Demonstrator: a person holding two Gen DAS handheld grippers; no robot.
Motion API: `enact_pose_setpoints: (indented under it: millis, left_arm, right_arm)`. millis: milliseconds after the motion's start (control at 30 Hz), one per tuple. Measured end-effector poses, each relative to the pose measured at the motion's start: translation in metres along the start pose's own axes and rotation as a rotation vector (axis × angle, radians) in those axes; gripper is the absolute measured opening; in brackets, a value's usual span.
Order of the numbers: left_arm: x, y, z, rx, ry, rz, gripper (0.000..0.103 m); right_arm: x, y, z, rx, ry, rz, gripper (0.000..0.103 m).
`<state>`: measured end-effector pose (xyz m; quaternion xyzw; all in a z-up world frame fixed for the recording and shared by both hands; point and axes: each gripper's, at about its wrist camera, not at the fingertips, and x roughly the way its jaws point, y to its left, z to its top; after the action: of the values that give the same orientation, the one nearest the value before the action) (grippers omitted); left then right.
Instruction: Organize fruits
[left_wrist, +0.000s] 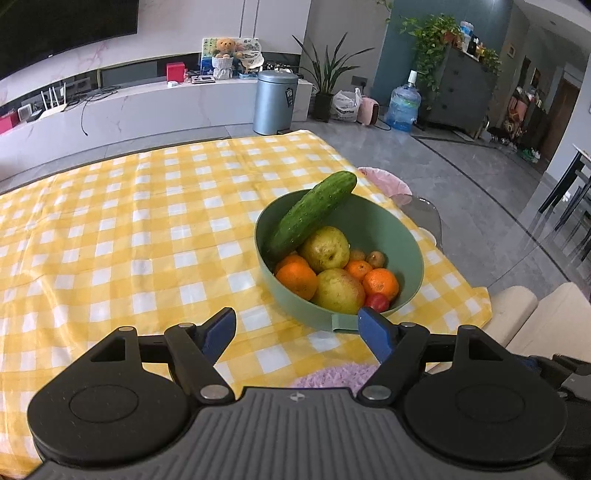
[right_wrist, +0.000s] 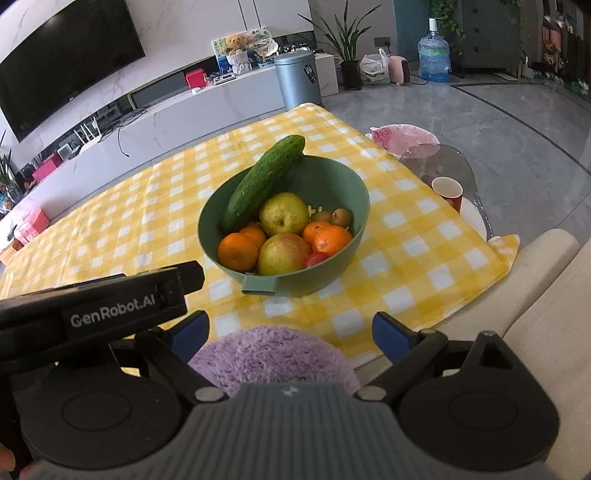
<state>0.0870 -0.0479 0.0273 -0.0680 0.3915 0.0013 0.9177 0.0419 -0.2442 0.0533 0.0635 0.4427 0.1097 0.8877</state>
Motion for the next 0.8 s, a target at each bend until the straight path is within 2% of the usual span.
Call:
enact_pose_setpoints:
  millis: [300,800]
  left_arm:
    - [0.007,0.005,-0.004,-0.048,0.038,-0.019,0.088]
    - [0.01,0.004,-0.007,-0.028,0.047,0.009,0.088]
  right_arm:
    - [0.006,-0.001,-0.002,-0.006,0.021,-0.009,0.09]
    - [0.012,0.003,-0.004,-0.024,0.036,-0.014,0.086]
